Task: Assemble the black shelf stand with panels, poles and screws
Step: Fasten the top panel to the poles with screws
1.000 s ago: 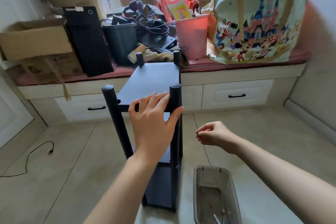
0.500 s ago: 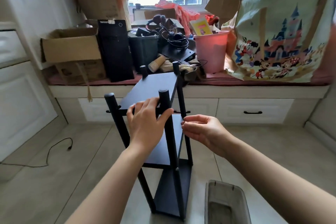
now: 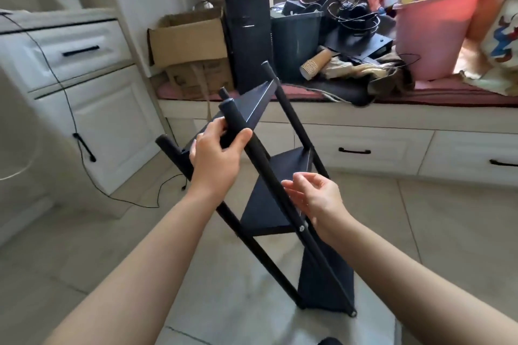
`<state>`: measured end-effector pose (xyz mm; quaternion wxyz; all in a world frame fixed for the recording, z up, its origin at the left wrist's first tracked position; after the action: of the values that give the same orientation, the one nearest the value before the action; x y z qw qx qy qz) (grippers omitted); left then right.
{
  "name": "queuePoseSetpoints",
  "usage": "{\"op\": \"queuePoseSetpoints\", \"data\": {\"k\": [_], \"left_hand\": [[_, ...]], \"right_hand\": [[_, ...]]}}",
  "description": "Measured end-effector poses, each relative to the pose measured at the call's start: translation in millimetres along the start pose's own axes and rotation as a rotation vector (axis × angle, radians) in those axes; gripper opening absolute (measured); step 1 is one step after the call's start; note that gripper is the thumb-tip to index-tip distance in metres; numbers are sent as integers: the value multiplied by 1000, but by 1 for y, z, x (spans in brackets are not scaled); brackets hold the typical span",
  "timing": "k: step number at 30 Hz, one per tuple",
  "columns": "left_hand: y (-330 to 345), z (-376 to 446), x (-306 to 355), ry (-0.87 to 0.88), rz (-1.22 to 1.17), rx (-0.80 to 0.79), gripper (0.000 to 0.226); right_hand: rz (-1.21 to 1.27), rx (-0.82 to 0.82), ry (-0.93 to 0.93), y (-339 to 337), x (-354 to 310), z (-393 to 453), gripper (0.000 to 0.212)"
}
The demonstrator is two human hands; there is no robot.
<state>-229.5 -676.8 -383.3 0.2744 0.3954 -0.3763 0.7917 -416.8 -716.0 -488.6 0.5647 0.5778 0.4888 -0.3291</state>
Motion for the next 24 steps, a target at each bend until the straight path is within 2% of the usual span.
{"op": "queuePoseSetpoints", "data": {"k": [4, 12, 24], "left_hand": [[-30, -5, -25, -106, -80, 53, 13], [-84, -54, -129, -345, -272, 157, 5], [-48, -156, -285, -698, -547, 259, 6]], "right_hand": [[-96, -19, -37, 28, 21, 1, 16], [-269, -123, -131, 60, 74, -2, 9], [-515, -152, -14, 40, 165, 25, 9]]}}
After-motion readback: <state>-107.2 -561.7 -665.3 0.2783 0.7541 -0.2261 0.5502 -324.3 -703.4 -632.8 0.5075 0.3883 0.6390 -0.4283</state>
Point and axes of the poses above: each hand's wrist, its own z-axis towards the middle knuckle, its own y-axis out of the palm, x = y × z, the point moved 5 cm from there along z, towards the middle knuckle, and after that the axes turned 2 degrees about -y, right-handed, at the moved point
